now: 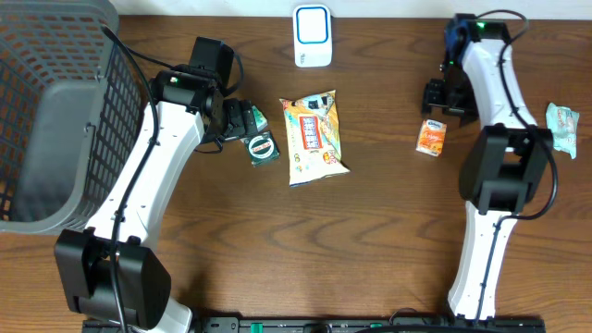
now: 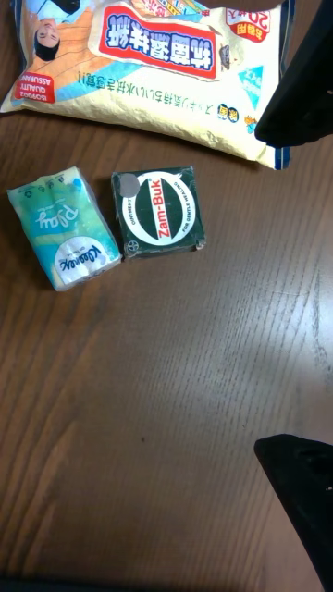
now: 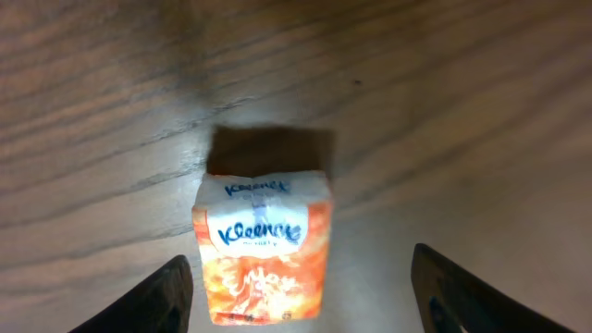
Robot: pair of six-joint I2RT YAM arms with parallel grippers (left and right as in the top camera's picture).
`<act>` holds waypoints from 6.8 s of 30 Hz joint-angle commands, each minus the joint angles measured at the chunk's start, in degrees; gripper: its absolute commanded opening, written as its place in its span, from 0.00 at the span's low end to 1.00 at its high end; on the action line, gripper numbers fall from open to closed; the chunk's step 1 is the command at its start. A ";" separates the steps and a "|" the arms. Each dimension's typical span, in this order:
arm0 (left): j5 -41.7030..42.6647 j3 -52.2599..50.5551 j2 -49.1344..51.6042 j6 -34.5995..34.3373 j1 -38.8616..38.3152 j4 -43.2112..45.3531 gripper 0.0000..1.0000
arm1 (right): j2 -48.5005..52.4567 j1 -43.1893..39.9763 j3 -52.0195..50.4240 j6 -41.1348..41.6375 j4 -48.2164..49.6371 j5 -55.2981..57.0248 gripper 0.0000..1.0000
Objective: Scan the item barcode
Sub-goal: 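Reach the right gripper down to the orange tissue pack, then close the right gripper on the orange tissue pack and lift, then carry the orange tissue pack left toward the scanner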
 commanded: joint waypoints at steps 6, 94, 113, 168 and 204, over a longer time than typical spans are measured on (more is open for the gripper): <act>-0.66 0.48 -0.02 0.31 0.15 -0.15 0.98 | -1.99 -2.86 -9.01 -11.39 1.53 -20.63 0.64; -0.66 0.48 -0.02 0.31 0.15 -0.15 0.98 | -5.51 21.20 -8.46 12.31 6.27 15.43 0.51; -0.66 0.48 -0.02 0.31 0.15 -0.15 0.98 | -6.58 22.67 -17.59 14.23 12.98 18.47 0.01; -0.66 0.48 -0.02 0.31 0.15 -0.15 0.98 | -11.13 7.82 -28.26 -5.97 21.99 -26.53 0.46; -0.66 0.48 -0.02 0.31 0.15 -0.15 0.97 | -17.68 4.98 -34.01 -34.36 18.69 -81.88 0.01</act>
